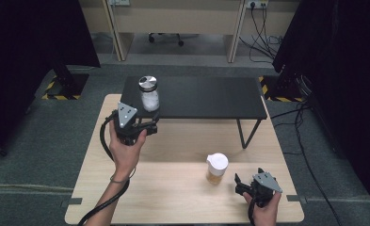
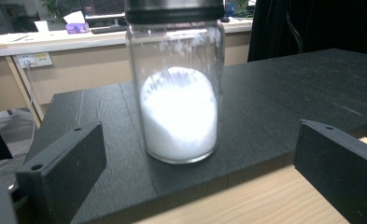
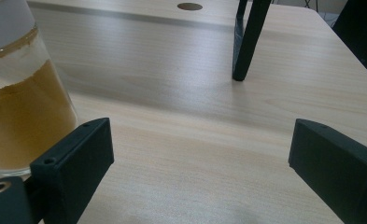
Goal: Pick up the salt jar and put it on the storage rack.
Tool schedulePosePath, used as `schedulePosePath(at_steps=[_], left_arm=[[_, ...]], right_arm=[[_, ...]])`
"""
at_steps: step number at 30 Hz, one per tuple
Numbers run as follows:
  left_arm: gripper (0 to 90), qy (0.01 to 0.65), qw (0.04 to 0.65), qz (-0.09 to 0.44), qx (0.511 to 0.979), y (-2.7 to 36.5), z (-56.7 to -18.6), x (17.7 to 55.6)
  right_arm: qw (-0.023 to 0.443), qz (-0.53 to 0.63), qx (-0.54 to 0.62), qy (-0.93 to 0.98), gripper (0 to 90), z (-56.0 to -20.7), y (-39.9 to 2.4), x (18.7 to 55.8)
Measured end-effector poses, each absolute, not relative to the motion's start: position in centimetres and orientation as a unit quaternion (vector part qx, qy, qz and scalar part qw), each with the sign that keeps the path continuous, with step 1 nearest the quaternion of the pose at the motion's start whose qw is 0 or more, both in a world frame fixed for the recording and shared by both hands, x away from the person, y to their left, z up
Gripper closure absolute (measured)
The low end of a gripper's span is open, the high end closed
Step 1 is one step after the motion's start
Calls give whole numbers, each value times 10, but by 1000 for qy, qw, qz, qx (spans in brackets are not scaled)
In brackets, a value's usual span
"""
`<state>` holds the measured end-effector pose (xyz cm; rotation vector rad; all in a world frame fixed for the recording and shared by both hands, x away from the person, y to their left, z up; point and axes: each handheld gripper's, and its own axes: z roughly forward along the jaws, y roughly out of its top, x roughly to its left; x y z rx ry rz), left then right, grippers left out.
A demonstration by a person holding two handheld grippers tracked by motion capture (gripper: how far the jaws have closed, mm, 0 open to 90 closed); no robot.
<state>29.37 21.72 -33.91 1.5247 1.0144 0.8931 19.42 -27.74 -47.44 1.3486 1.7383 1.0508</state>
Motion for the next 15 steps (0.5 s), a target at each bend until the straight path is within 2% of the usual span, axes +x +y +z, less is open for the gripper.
schedulePosePath(at_steps=[15], left_arm=[[19, 419, 524, 371, 642, 218, -362, 279]], right_arm=[[347, 403, 518, 670, 67, -475, -276, 194]])
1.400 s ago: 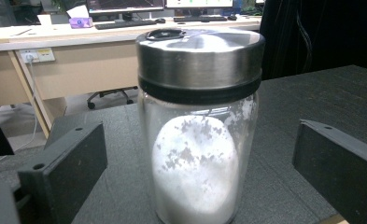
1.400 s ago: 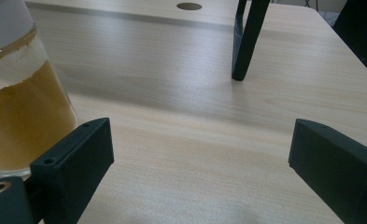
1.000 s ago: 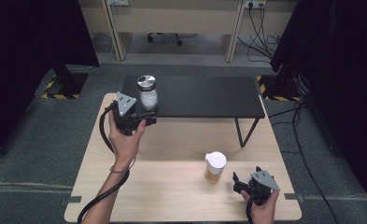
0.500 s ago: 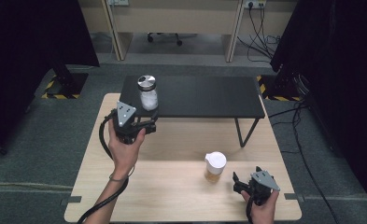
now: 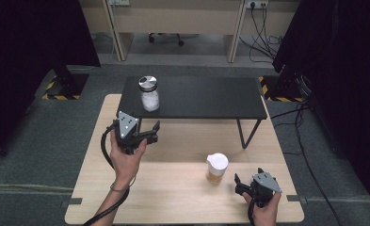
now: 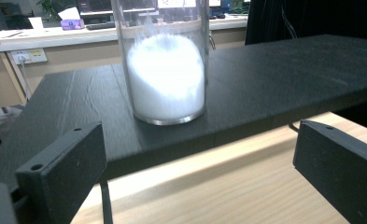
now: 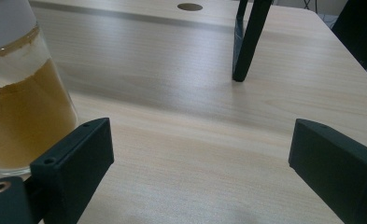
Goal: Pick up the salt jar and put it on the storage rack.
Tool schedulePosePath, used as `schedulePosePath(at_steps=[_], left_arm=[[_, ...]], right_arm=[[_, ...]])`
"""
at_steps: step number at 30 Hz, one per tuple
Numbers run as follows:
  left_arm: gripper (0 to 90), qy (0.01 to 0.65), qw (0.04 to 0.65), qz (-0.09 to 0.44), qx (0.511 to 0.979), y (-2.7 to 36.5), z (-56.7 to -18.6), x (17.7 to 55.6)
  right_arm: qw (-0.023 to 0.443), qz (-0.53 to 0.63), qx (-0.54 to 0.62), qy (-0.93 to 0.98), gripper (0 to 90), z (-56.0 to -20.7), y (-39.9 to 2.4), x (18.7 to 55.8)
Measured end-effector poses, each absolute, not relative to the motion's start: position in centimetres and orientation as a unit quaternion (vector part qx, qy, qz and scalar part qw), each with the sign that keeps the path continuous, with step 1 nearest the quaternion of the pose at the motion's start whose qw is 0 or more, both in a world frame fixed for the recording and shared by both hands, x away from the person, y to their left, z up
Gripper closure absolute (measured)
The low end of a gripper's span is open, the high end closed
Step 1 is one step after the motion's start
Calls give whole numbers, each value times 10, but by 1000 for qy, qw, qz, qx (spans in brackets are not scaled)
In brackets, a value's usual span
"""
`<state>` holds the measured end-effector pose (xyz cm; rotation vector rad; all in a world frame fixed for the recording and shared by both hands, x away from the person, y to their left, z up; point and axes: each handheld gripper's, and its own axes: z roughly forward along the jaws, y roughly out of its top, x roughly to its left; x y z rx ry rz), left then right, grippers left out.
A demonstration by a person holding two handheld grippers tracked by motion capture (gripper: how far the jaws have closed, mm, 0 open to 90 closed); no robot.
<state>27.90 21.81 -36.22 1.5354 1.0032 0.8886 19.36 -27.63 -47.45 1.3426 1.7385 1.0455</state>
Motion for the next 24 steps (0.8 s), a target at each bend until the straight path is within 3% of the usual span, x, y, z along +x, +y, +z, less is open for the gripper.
schedulePosePath(at_steps=[24], left_arm=[[8, 410, 527, 345, 660, 232, -435, 247]], right_arm=[[351, 400, 516, 671, 66, -475, -274, 193]])
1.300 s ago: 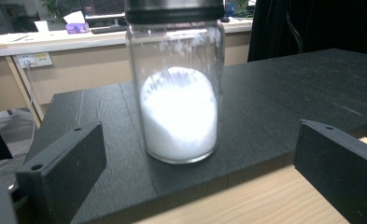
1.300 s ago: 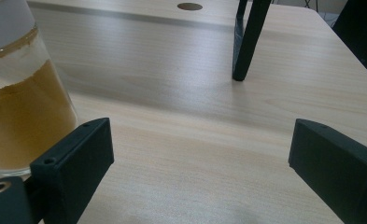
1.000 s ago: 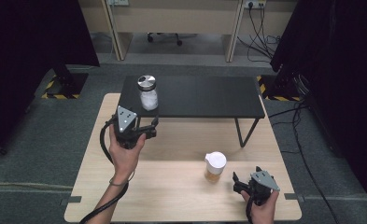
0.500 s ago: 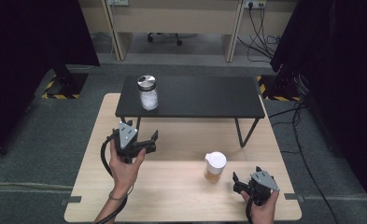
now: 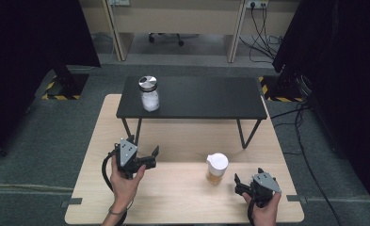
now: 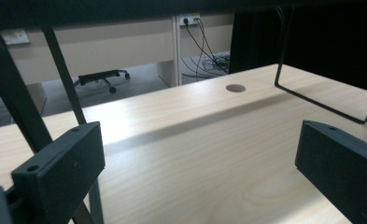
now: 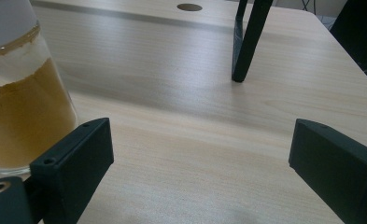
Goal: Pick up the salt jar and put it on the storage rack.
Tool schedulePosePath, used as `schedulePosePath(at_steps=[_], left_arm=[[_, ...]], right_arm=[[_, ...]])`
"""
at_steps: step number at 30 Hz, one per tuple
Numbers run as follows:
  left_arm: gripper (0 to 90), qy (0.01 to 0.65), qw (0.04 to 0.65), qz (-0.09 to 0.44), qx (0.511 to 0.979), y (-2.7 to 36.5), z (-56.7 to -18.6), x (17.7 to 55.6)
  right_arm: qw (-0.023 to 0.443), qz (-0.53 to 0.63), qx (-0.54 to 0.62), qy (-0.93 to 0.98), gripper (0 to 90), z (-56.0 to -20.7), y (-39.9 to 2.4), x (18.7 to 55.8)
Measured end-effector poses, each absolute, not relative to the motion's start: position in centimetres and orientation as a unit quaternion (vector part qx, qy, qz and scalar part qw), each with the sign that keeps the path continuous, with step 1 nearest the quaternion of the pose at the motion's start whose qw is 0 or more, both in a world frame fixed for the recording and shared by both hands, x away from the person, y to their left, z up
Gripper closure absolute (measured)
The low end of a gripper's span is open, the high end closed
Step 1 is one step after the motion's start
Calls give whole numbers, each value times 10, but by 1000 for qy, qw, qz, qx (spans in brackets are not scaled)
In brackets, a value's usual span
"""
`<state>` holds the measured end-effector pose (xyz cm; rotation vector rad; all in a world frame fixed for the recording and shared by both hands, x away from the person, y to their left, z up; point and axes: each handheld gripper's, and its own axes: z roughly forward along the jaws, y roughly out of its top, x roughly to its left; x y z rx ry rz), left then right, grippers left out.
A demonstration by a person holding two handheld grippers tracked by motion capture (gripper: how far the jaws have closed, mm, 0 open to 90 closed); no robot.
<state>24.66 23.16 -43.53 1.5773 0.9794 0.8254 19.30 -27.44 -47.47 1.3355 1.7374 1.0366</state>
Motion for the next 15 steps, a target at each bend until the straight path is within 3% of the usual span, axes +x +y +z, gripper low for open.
schedulePosePath(at_steps=[15], left_arm=[[5, 416, 515, 324, 676, 227, -470, 248]], right_arm=[[352, 400, 514, 672, 66, -475, -274, 193]])
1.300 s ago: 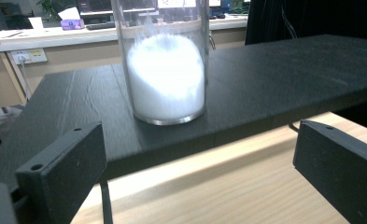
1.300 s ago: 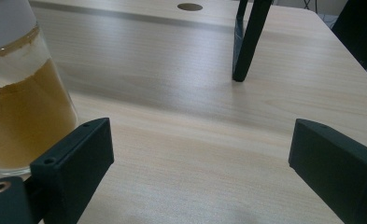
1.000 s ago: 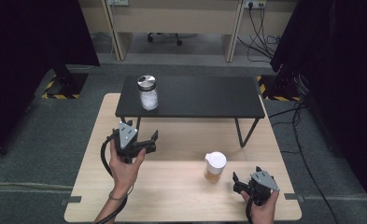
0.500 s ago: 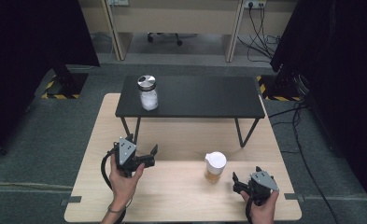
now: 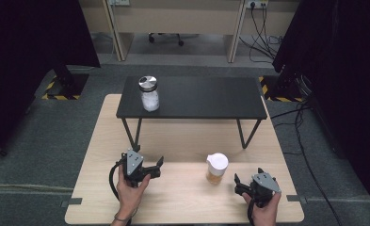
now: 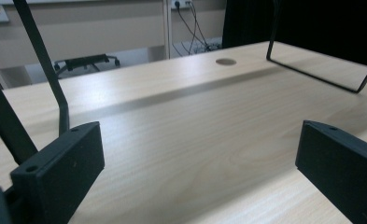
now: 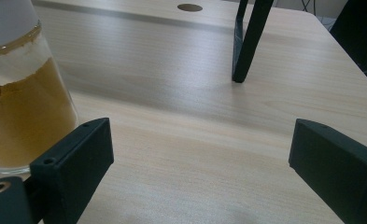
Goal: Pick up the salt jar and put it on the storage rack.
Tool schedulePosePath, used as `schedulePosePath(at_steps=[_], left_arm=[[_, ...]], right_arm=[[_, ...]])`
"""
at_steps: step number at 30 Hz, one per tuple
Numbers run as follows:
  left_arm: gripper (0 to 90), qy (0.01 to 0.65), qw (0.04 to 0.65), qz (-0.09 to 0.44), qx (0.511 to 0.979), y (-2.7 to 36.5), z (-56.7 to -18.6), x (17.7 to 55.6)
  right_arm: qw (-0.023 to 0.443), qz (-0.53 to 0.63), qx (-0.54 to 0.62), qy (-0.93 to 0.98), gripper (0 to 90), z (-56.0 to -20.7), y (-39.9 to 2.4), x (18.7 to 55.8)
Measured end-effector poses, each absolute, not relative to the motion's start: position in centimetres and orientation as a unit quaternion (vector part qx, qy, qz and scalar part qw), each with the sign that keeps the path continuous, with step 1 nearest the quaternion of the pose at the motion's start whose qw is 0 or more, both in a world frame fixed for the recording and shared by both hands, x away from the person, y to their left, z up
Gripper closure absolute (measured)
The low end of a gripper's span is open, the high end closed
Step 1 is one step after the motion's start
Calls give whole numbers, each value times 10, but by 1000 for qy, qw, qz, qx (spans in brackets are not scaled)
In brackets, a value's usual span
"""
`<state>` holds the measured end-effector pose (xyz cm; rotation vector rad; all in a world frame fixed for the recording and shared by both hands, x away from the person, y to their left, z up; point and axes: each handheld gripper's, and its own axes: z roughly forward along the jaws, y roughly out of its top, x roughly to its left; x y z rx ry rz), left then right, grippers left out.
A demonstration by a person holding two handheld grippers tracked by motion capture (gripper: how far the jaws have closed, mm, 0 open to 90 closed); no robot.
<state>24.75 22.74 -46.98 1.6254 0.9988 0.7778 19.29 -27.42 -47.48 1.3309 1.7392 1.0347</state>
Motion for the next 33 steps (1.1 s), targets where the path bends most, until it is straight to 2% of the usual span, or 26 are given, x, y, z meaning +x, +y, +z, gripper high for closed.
schedulePosePath(at_steps=[11, 33], left_arm=[[5, 434, 503, 304, 683, 226, -485, 251], [10, 446, 489, 288, 693, 224, -489, 251]], right_arm=[[352, 400, 513, 673, 66, -475, -274, 193], [353, 399, 512, 674, 64, -475, -274, 193]])
